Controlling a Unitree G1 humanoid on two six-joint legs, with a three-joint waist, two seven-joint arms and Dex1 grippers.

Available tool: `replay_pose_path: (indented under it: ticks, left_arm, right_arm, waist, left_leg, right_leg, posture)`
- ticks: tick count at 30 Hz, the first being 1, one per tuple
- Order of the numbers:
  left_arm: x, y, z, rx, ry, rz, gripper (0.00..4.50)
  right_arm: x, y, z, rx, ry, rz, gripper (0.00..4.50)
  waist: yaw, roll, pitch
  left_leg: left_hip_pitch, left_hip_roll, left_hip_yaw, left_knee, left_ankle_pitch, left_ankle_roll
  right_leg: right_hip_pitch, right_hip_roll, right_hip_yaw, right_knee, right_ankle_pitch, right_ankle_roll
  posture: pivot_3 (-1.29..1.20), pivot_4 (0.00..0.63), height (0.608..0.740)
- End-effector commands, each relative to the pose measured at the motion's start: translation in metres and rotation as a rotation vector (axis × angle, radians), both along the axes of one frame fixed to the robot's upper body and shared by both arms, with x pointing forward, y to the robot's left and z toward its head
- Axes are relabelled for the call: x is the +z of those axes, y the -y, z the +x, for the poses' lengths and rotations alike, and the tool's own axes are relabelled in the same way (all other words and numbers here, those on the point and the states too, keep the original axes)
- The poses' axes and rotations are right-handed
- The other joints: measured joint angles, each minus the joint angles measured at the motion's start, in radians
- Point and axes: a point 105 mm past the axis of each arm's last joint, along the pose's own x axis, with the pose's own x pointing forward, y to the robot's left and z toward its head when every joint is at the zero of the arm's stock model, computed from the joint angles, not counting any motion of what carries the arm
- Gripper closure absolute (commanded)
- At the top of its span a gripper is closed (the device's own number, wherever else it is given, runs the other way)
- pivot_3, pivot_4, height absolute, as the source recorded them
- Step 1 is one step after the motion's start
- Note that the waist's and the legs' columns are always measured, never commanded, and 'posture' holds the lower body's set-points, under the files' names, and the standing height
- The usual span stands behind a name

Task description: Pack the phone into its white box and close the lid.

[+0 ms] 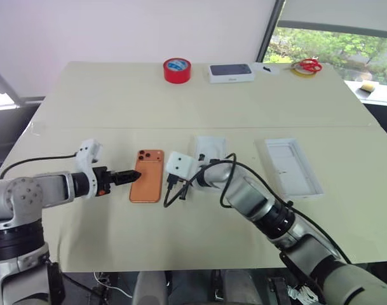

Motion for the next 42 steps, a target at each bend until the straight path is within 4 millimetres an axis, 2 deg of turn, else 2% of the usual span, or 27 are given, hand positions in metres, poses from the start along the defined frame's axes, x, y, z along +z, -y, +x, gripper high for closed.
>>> replay_pose_path:
  ticks: [1,8,18,24,27,36,42]
  left_arm:
    - [-0.015,0.019,-0.009,-0.071,-0.072,-0.035,0.05]
    - [-0.020,0.048,-0.013,-0.135,-0.084,-0.114,0.05]
    - [-0.013,0.078,-0.011,-0.183,-0.073,-0.241,0.05]
    - [-0.003,0.077,0.006,-0.094,-0.044,-0.300,0.05]
    - [-0.006,0.066,0.014,-0.008,-0.051,-0.288,0.05]
    - [0.005,0.070,0.019,-0.003,-0.018,-0.325,0.05]
    - [0.005,0.058,0.022,0.049,-0.018,-0.342,0.05]
  right_arm:
    - [0.000,-0.006,0.003,0.001,0.017,-0.008,4.50]
    - [-0.001,-0.011,0.000,0.022,0.033,-0.003,4.50]
    - [-0.003,-0.008,-0.001,0.012,0.036,-0.006,4.50]
    - [-0.005,-0.006,-0.002,0.004,0.030,-0.007,4.50]
    - [-0.006,-0.005,-0.002,-0.002,0.029,-0.007,4.50]
    - [-0.006,-0.004,-0.003,-0.002,0.029,-0.010,4.50]
    - [-0.006,-0.003,-0.002,-0.005,0.034,-0.014,4.50]
  waist:
    - [0.001,0.000,-0.001]
    - [0.005,0.001,-0.003]
    - [0.017,0.002,-0.005]
    - [0.027,0.002,-0.005]
    - [0.025,0.002,-0.005]
    - [0.001,0.001,-0.005]
    - [-0.002,0.001,-0.005]
  left_leg:
    - [0.000,0.000,0.000,0.000,0.000,0.000]
    - [0.001,-0.001,0.000,0.000,0.000,0.000]
    - [0.005,-0.003,-0.001,0.000,-0.003,0.004]
    - [0.005,-0.004,-0.001,0.000,-0.003,0.004]
    - [0.005,-0.004,-0.002,0.000,-0.003,0.004]
    - [0.005,-0.003,-0.001,-0.002,-0.001,0.001]
    - [0.005,-0.003,-0.001,-0.003,-0.001,0.001]
  right_leg:
    - [0.000,0.000,0.000,0.000,0.000,0.000]
    - [0.001,-0.001,0.000,0.000,0.000,0.000]
    - [0.003,-0.004,-0.001,-0.001,0.000,0.000]
    - [0.003,-0.004,-0.001,-0.001,0.000,0.000]
    - [0.003,-0.004,-0.001,-0.001,0.000,0.000]
    - [0.005,-0.003,-0.001,-0.001,0.000,0.000]
    - [0.004,-0.003,-0.001,-0.001,0.000,0.000]
  posture:
    - [0.00,0.150,0.730]
    - [0.00,0.150,0.730]
    - [0.00,0.150,0.730]
    - [0.00,0.150,0.730]
    - [0.00,0.150,0.730]
    - [0.00,0.150,0.730]
    - [0.00,0.150,0.730]
